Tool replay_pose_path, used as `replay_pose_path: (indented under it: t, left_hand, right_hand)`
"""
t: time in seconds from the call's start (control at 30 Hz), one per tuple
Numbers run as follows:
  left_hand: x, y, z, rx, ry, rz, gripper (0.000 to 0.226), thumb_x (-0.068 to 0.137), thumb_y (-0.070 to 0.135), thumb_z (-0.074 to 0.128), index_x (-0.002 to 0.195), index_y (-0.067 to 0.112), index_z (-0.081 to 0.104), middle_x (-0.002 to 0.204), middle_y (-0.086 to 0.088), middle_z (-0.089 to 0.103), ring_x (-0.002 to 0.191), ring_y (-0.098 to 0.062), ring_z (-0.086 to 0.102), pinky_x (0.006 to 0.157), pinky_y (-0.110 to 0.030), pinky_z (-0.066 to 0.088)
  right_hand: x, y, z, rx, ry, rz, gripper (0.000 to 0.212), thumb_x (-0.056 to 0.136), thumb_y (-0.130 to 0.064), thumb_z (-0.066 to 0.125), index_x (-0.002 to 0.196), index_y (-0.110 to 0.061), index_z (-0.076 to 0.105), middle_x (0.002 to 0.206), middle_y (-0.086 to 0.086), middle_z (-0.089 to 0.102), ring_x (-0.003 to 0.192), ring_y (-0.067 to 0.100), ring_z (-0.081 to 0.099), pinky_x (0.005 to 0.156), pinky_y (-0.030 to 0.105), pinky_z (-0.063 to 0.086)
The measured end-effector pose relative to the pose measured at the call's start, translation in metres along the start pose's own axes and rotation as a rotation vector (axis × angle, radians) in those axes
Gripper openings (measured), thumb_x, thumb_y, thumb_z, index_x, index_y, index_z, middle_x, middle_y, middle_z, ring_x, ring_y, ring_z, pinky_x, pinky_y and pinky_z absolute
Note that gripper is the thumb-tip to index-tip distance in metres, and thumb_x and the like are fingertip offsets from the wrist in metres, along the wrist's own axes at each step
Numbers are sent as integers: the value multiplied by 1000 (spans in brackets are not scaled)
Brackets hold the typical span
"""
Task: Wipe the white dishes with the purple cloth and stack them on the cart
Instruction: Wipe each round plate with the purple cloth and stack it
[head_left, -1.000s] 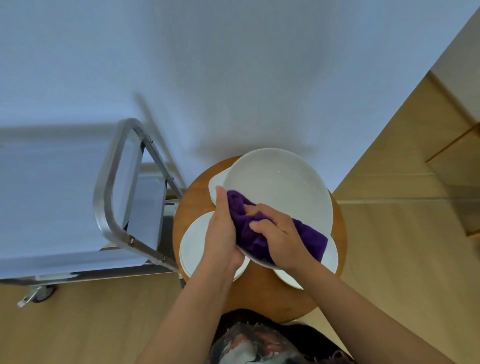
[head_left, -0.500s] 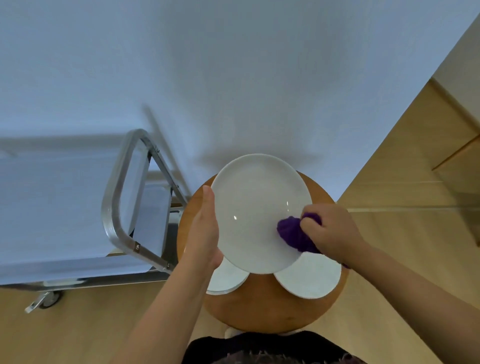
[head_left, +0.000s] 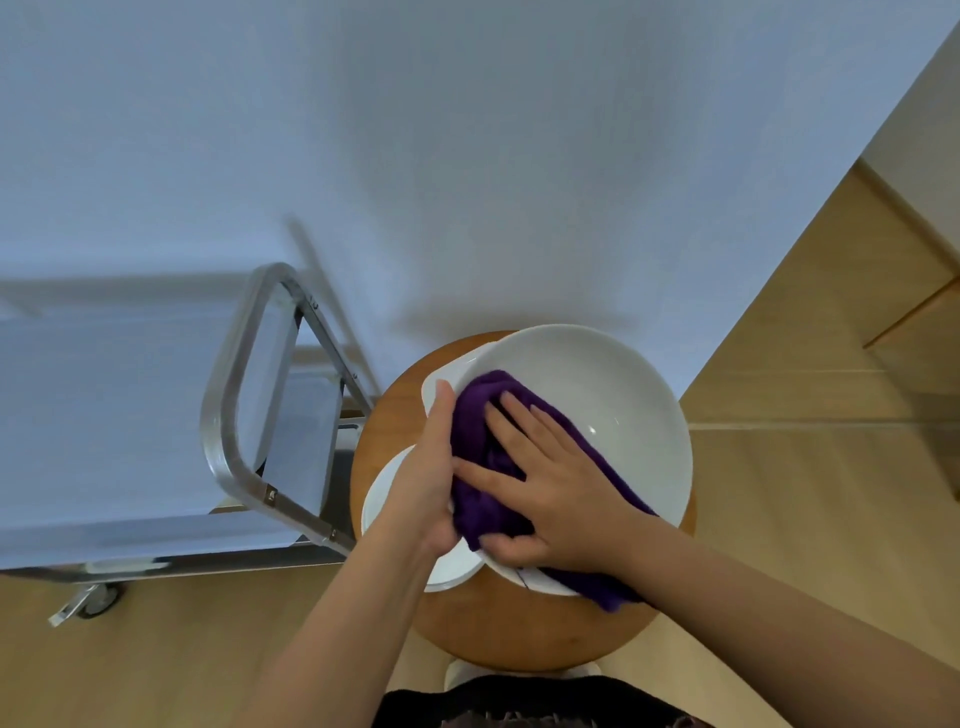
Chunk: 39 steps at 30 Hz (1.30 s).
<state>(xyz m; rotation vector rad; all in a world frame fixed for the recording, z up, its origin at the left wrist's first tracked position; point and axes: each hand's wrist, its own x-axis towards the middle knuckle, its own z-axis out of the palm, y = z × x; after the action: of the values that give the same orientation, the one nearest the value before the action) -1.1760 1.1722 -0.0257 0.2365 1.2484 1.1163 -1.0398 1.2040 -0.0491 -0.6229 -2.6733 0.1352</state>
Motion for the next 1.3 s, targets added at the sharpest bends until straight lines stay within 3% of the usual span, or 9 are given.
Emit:
replay_pose_path:
  t: [0.2,0.53,0.7,0.83,0.97,1.07,1.17,1.23,1.3]
  left_hand:
    - [-5,7,7,-38,-83,91,60,79,67,48,119,26,65,112,-7,70,102,-25,68,85,-44,56]
    - [-5,7,4,-124,-55,181,69,67,69,49,122,29,60,113,-8,70,106,-29,65,91,-49,52]
    - [2,13,-6,-161,138,234,54,67,69,57,106,31,62,92,0,75,87,-23,72,66,-38,57]
    - [13,16,-10,-208,226,236,42,78,67,57,99,31,61,77,5,75,68,-16,72,49,-30,54]
    - [15,16,-5,-215,261,219,49,74,72,57,103,33,60,86,4,75,75,-23,73,55,-36,57]
    - [17,14,-1,-303,304,180,57,72,72,61,112,31,61,104,-2,71,93,-28,68,70,-45,58]
    - [18,16,-2,-368,306,159,62,74,69,61,115,23,61,105,-7,71,95,-30,68,82,-49,56]
    - [19,18,-5,-387,307,147,61,78,66,59,115,19,60,109,-10,70,97,-31,68,85,-48,55]
    - [19,22,-8,-358,288,111,61,80,66,56,120,20,59,114,-10,68,101,-32,65,84,-46,55]
  right_hand:
    - [13,22,-4,-4,100,92,68,80,-53,48,137,-21,33,145,20,37,140,31,18,111,49,17]
    - [20,45,-19,51,61,340,73,84,-59,39,146,-26,22,155,9,13,142,23,-2,115,43,6]
    - [6,28,-12,20,-10,625,78,81,-72,12,147,-35,-8,159,5,-4,143,20,-16,104,22,-26]
    - [-1,6,-1,21,-10,774,80,82,-70,11,147,-31,-13,158,8,-6,144,24,-13,108,30,-16]
    - [0,-19,8,147,-125,751,82,79,-73,6,145,-32,-19,157,10,-11,144,25,-14,110,35,-14]
    - [4,-28,15,235,-202,648,79,80,-74,5,146,-35,-14,158,7,-11,143,24,-16,111,40,-11]
    - [2,-27,13,304,-193,494,80,82,-72,28,148,-33,6,159,3,0,145,21,-6,112,39,-3]
    - [-3,-24,9,264,-138,360,81,76,-61,59,141,-22,32,152,7,31,140,26,27,109,39,21]
    - [-8,-15,5,183,20,231,62,69,-39,78,120,-12,56,124,11,61,110,27,61,88,33,48]
